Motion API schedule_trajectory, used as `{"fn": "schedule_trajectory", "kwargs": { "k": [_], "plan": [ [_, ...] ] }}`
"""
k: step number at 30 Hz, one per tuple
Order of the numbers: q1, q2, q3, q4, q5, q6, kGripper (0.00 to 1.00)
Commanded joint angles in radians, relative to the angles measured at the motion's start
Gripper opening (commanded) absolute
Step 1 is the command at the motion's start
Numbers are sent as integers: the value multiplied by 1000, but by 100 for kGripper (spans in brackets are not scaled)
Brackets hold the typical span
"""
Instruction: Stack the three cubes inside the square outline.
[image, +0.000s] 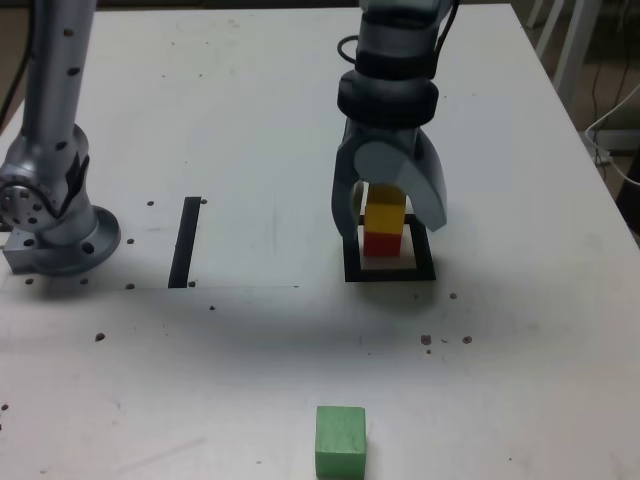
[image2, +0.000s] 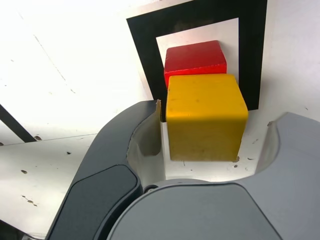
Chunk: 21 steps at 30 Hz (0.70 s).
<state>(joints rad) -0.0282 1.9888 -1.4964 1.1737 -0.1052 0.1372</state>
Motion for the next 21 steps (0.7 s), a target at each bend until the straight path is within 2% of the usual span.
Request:
{"fn": "schedule_trajectory", "kwargs": {
  "k": [1, 6, 10, 15, 21],
  "plan": [
    [1, -46, 20, -5, 25, -21, 94],
    [0, -110, 46, -4, 71, -51, 99],
    [-11, -146, 58, 0, 94, -55, 99],
    [-62, -177, 58, 18, 103, -48, 99],
    [-183, -199, 69, 28, 99, -72, 99]
  ]
}}
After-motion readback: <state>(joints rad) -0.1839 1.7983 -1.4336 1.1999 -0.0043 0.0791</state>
